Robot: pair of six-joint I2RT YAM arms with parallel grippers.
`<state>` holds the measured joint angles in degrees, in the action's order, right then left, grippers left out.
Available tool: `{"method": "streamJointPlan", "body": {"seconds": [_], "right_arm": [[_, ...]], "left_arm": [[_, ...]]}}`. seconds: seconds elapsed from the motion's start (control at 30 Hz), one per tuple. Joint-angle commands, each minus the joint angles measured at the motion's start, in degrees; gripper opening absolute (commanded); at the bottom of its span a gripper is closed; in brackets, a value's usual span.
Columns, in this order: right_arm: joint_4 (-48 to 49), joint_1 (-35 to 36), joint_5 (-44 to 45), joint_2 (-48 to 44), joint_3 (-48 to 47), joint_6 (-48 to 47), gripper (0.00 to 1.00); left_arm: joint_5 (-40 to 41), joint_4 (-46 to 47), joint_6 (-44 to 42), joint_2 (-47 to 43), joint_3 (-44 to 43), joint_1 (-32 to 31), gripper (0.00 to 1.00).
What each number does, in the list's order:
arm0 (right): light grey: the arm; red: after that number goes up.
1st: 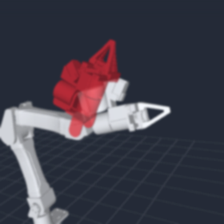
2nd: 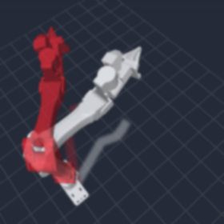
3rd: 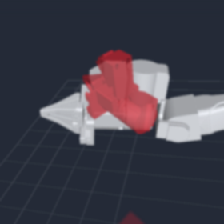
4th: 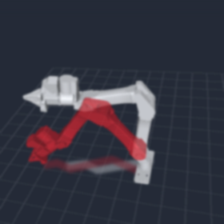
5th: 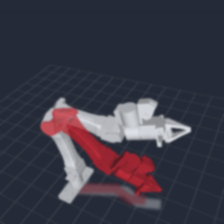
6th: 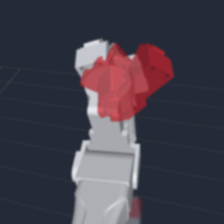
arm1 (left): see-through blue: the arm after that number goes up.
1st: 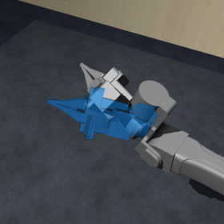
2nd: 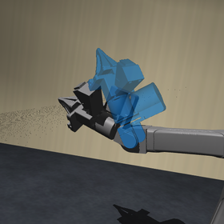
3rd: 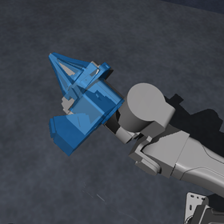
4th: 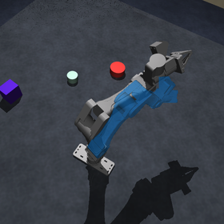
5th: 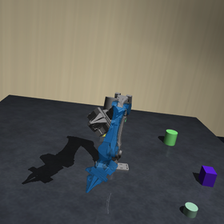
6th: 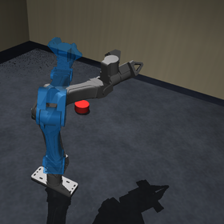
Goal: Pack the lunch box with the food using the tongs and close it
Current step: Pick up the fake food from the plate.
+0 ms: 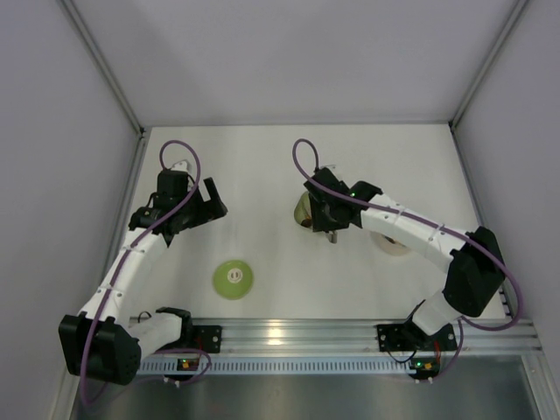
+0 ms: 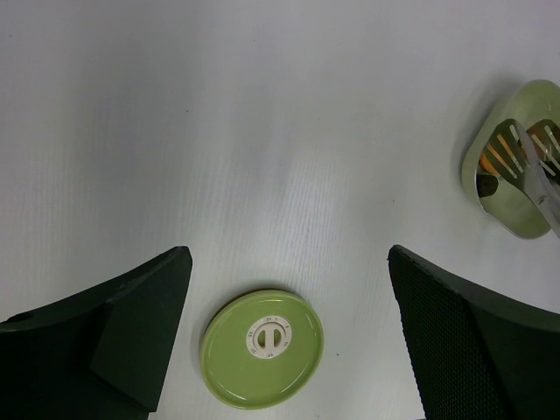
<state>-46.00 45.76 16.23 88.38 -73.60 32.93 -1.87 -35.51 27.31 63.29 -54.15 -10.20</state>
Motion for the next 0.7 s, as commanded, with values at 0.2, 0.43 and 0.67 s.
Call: {"method": "streamJointPlan", "body": {"seconds": [0.2, 0.43, 0.67], "right_arm": [[-0.3, 1.2, -0.5, -1.5, 2.7, -0.8, 0.43], [-0.6, 1.4, -0.8, -2.1, 3.1, -0.8, 0.4], [-1.1, 1.5, -0.3, -2.9, 2.9, -0.8, 0.34]], "left_arm": [[0.5, 2.7, -0.2, -0.2, 0.0, -0.1, 0.99], [0.5, 2.7, -0.1, -0.2, 0.0, -0.2, 0.99], [0.5, 2.7, -0.1, -0.3, 0.1, -0.2, 0.99]]}}
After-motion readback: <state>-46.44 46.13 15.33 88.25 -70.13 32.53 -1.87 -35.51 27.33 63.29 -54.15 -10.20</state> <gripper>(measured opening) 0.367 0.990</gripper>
